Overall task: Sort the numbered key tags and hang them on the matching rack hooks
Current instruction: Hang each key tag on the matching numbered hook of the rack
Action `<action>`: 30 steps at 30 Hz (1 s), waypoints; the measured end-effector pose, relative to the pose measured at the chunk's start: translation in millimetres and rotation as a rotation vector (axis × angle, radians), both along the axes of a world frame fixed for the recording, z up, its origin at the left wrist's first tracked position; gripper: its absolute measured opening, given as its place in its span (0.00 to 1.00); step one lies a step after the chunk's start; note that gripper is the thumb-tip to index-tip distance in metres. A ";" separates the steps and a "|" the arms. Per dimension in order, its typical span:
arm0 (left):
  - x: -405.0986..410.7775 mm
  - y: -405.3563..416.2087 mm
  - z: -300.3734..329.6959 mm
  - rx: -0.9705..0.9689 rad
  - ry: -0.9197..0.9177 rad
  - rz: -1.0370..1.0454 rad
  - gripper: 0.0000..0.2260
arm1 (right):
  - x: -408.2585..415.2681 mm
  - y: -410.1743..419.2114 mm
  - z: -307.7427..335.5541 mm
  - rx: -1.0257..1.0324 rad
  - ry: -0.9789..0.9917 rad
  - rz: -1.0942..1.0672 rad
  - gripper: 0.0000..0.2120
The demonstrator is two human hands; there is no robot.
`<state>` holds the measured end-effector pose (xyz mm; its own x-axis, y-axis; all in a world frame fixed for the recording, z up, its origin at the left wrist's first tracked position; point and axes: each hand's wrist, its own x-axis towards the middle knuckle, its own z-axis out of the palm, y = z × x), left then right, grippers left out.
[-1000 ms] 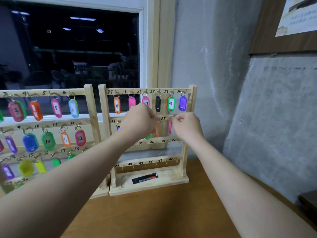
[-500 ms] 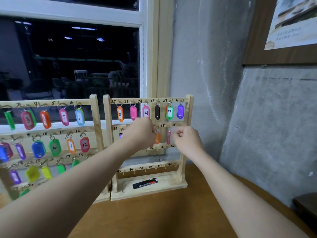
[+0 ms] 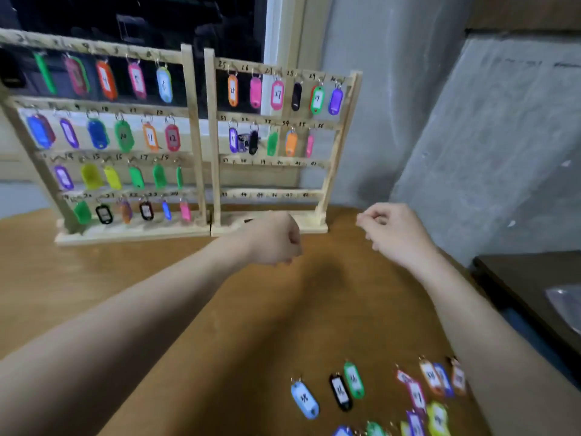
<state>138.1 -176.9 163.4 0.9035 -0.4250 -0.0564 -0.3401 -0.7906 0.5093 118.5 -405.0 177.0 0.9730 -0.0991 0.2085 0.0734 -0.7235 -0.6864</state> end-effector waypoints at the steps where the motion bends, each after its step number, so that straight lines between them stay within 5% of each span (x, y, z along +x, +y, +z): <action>1: -10.5 -2.0 -14.1 -0.008 0.039 -0.023 0.06 | -14.2 -2.3 -9.1 -0.005 0.023 -0.003 0.12; 12: -93.7 2.0 -118.0 0.014 0.164 -0.152 0.04 | -137.2 -16.5 -109.2 -0.144 0.330 -0.068 0.11; 20: -119.7 7.1 -128.8 -0.051 0.226 0.016 0.13 | -164.2 0.3 -126.0 -0.110 0.400 -0.029 0.07; 30: -134.4 9.8 -134.3 -0.183 0.123 0.010 0.05 | -158.4 14.6 -133.0 -0.207 0.501 -0.054 0.13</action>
<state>3.7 -167.1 29.1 0.8989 -0.4290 -0.0894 -0.2587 -0.6842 0.6819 -39.9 -390.3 44.0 0.9529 -0.1574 -0.2594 -0.2669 -0.8412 -0.4702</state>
